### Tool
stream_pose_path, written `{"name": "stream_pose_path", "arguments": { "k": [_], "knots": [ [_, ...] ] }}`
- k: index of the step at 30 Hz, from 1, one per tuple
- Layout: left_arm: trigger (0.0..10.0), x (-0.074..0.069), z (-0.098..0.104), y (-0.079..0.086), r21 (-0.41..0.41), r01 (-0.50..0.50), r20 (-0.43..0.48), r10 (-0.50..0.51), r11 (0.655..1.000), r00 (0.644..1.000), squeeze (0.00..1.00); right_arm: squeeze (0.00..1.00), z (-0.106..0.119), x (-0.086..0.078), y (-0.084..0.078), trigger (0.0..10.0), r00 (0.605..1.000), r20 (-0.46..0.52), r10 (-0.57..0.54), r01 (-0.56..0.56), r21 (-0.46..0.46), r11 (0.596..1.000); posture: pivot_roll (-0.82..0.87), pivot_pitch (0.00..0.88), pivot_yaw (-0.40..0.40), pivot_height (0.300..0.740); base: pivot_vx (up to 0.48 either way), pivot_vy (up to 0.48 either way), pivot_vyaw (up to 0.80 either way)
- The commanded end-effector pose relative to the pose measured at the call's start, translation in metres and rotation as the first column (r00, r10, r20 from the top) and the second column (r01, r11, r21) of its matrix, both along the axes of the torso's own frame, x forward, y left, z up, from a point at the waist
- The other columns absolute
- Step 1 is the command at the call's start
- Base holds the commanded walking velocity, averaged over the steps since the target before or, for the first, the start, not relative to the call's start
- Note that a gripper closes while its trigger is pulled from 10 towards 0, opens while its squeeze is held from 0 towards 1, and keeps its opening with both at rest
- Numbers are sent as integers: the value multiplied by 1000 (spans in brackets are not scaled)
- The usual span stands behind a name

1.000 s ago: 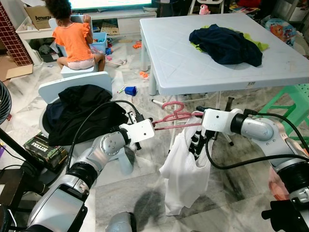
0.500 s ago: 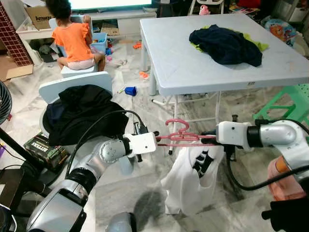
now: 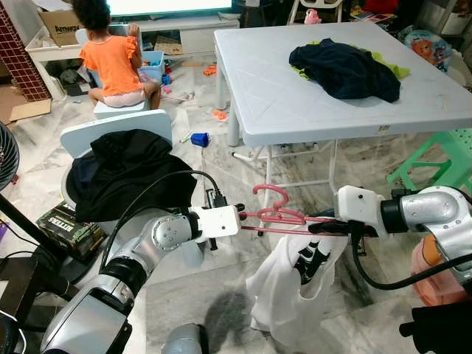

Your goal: Hang hanger

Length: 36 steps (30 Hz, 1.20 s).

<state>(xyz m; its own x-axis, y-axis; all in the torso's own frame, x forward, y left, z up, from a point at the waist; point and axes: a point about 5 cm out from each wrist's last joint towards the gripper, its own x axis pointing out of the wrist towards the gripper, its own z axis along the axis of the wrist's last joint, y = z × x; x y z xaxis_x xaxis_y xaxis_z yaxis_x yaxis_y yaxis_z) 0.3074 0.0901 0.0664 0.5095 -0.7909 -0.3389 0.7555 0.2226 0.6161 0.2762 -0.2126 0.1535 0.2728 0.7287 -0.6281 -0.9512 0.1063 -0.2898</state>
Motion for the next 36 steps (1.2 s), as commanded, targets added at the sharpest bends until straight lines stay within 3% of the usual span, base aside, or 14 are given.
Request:
{"name": "stream_pose_path", "arguments": {
  "k": [1, 3, 4, 5, 6, 11, 15, 18, 24, 27, 29, 31, 32, 36],
  "knots": [
    [2000, 4, -7, 21, 38, -89, -48, 91, 995, 995, 0, 0, 24, 0, 7, 10000, 995, 68, 71, -75, 61, 995, -62, 0, 12, 740, 0, 0, 0],
    [2235, 4, -7, 20, 35, -91, -59, 93, 995, 994, 0, 0, 23, 0, 7, 10000, 995, 71, 65, -69, 54, 996, -62, 0, 12, 740, 0, 0, 0],
    [4078, 3, -8, 20, 16, -93, -84, 94, 996, 992, 0, 0, 22, 0, 7, 10000, 995, 71, 65, -68, 49, 996, -62, 0, 12, 740, 0, 0, 0],
    [4078, 3, -8, 19, 2, -94, -101, 94, 996, 990, 0, 0, 21, -1, 7, 10000, 995, 70, 65, -68, 46, 997, -62, 0, 12, 740, 0, 0, 0],
    [10000, 3, -7, 19, -22, -109, -110, 106, 994, 988, 980, 0, 19, -2, 8, 10000, 995, 70, 65, -68, 40, 997, -63, 0, 13, 740, 0, 0, 0],
    [10000, 1, -8, 16, -42, -82, -149, 75, 996, 986, 1000, 0, 14, -2, 5, 10000, 994, 84, 62, -62, -13, 998, -64, 0, 16, 740, 0, 0, 0],
    [10000, 8, 2, 17, -53, -99, -84, 95, 994, 992, 1000, 0, 4, 5, -3, 10000, 991, 137, 11, 4, -105, 994, -65, 0, 16, 740, 0, 0, 0],
    [10000, 15, 15, 15, -107, -116, -30, 114, 988, 993, 1000, 0, -1, 11, -5, 10000, 985, 165, -47, 67, -118, 991, -62, 0, 16, 740, 0, 0, 0],
    [10000, 16, 23, 12, -177, -112, -17, 110, 978, 994, 1000, 0, -4, 15, -5, 10000, 981, 179, -72, 95, -123, 988, -58, 0, 17, 740, 0, 0, 0],
    [10000, 8, 19, 7, -179, -49, -58, 39, 983, 998, 1000, 0, -4, 16, -4, 10000, 977, 206, -53, 82, -135, 987, -57, 0, 17, 740, 0, 0, 0],
    [10000, -3, 9, 2, -158, 33, -158, -58, 987, 986, 1000, 0, 0, 21, 1, 10000, 965, 257, -53, 88, -130, 988, -57, 0, 17, 740, 0, 0, 0],
    [10000, -9, 5, -2, -192, 46, -252, -95, 980, 963, 1000, 0, 4, 26, 4, 10000, 950, 308, -52, 94, -125, 988, -57, 0, 17, 740, 0, 0, 0],
    [10000, -12, 3, -5, -226, 48, -332, -123, 973, 935, 1000, 0, 9, 30, 7, 10000, 933, 357, -56, 103, -112, 988, -57, 0, 17, 740, 0, 0, 0],
    [10000, -18, -1, -7, -216, 98, -408, -181, 971, 895, 1000, 0, 19, 35, 12, 10000, 912, 403, -77, 108, -56, 992, -60, 0, 20, 740, 0, 0, 0]
  ]
}}
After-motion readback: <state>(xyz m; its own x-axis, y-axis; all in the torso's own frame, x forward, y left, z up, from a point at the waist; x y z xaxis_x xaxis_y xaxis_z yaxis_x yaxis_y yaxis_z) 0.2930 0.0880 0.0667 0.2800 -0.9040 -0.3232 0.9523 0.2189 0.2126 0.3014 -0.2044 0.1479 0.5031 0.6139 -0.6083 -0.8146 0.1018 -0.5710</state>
